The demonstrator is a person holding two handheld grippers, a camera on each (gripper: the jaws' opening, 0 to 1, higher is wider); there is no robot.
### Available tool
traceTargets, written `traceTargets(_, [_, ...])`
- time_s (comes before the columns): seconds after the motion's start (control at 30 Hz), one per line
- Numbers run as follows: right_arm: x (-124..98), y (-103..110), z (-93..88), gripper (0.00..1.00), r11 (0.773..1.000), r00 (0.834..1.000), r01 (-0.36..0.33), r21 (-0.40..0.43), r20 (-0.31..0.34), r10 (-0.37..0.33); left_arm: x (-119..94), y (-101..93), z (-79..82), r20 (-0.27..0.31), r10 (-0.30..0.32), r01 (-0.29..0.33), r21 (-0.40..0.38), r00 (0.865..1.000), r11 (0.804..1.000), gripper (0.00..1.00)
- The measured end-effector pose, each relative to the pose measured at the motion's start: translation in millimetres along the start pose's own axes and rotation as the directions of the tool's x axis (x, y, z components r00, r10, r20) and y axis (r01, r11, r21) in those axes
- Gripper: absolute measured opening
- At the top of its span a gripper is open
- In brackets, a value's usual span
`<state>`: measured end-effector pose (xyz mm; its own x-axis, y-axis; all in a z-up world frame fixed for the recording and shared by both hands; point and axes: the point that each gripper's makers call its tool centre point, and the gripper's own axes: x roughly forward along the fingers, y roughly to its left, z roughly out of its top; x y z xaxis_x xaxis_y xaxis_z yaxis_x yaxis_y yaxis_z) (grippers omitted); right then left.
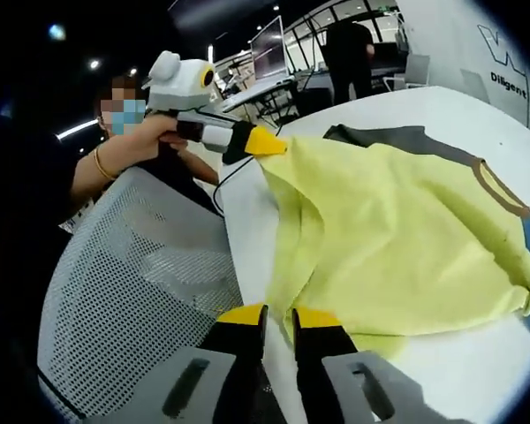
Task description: Fold the garment on the visible template until the final outline fits inside the template.
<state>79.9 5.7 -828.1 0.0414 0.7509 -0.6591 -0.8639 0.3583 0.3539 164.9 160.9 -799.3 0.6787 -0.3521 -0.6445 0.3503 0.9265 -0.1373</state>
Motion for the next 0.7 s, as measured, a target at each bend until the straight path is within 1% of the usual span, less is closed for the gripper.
traceTargets(0.03, [-1, 0, 1.6, 0.19, 1.000, 1.000, 0.003, 0.005, 0.009, -0.003, 0, 0.2, -0.3, 0.000, 0.001, -0.001, 0.000, 1.000, 1.000, 0.00])
traceTargets(0.13, [-12, -3, 9.1, 0.19, 0.999, 0.999, 0.013, 0.033, 0.052, -0.015, 1, 1.9, -3.3, -0.010, 0.009, -0.009, 0.002, 1.000, 1.000, 0.00])
traceTargets(0.17, [-16, -7, 11.9, 0.20, 0.999, 0.997, 0.022, 0.043, 0.079, -0.025, 1, 2.2, -4.3, -0.015, 0.011, -0.011, 0.003, 1.000, 1.000, 0.00])
traceTargets(0.2, [-19, -10, 12.1, 0.22, 0.998, 0.995, 0.033, 0.055, 0.090, -0.038, 1, 2.5, -4.8, -0.018, 0.013, -0.013, 0.006, 1.000, 1.000, 0.00])
traceTargets(0.27, [-25, -19, 9.7, 0.28, 0.994, 0.992, 0.068, 0.087, 0.096, -0.077, 1, 3.0, -4.7, -0.019, 0.019, -0.019, 0.008, 1.000, 1.000, 0.00])
traceTargets(0.3, [-29, -28, 7.4, 0.29, 0.988, 0.988, 0.111, 0.104, 0.096, -0.121, 1, 3.0, -4.2, -0.018, 0.020, -0.020, 0.008, 1.000, 1.000, 0.00])
traceTargets(0.33, [-32, -34, 5.6, 0.31, 0.985, 0.985, 0.133, 0.113, 0.098, -0.144, 2, 2.7, -3.8, -0.016, 0.019, -0.019, 0.008, 1.000, 1.000, 0.00])
traceTargets(0.4, [-36, -45, -1.1, 0.31, 0.971, 0.978, 0.174, 0.165, 0.088, -0.190, 2, 1.3, -3.0, -0.011, 0.014, -0.014, 0.008, 1.000, 1.000, 0.00])
traceTargets(0.43, [-37, -50, -5.0, 0.31, 0.963, 0.974, 0.198, 0.185, 0.072, -0.214, 1, 0.4, -2.2, -0.006, 0.011, -0.011, 0.010, 1.000, 1.000, 0.00])
traceTargets(0.47, [-39, -56, -12.7, 0.31, 0.955, 0.970, 0.233, 0.184, 0.029, -0.242, 1, -0.2, -2.2, -0.005, 0.008, -0.008, 0.007, 1.000, 1.000, 0.01])
traceTargets(0.5, [-40, -61, -16.4, 0.31, 0.947, 0.964, 0.258, 0.190, 0.009, -0.264, 1, -0.3, -2.5, -0.006, 0.008, -0.008, 0.006, 1.000, 1.000, 0.01])
traceTargets(0.53, [-40, -63, -20.5, 0.31, 0.943, 0.961, 0.274, 0.188, -0.015, -0.276, 1, -0.2, -3.0, -0.007, 0.008, -0.008, 0.007, 1.000, 1.000, 0.01])
traceTargets(0.57, [-39, -63, -19.9, 0.30, 0.944, 0.961, 0.272, 0.185, -0.011, -0.275, 1, -0.2, -3.1, -0.007, 0.008, -0.008, 0.006, 1.000, 1.000, 0.01])
traceTargets(0.6, [-38, -66, -23.3, 0.29, 0.936, 0.958, 0.285, 0.209, -0.027, -0.286, 1, 0.0, -3.4, -0.007, 0.007, -0.007, 0.004, 1.000, 1.000, 0.01])
traceTargets(0.63, [-38, -66, -23.7, 0.29, 0.935, 0.958, 0.286, 0.212, -0.028, -0.286, 1, 0.1, -3.4, -0.008, 0.007, -0.007, 0.003, 1.000, 1.000, 0.01])
traceTargets(0.7, [-34, -69, -27.8, 0.27, 0.928, 0.956, 0.294, 0.231, -0.053, -0.289, 1, 0.2, -4.0, -0.011, 0.007, -0.007, 0.003, 1.000, 1.000, 0.01])
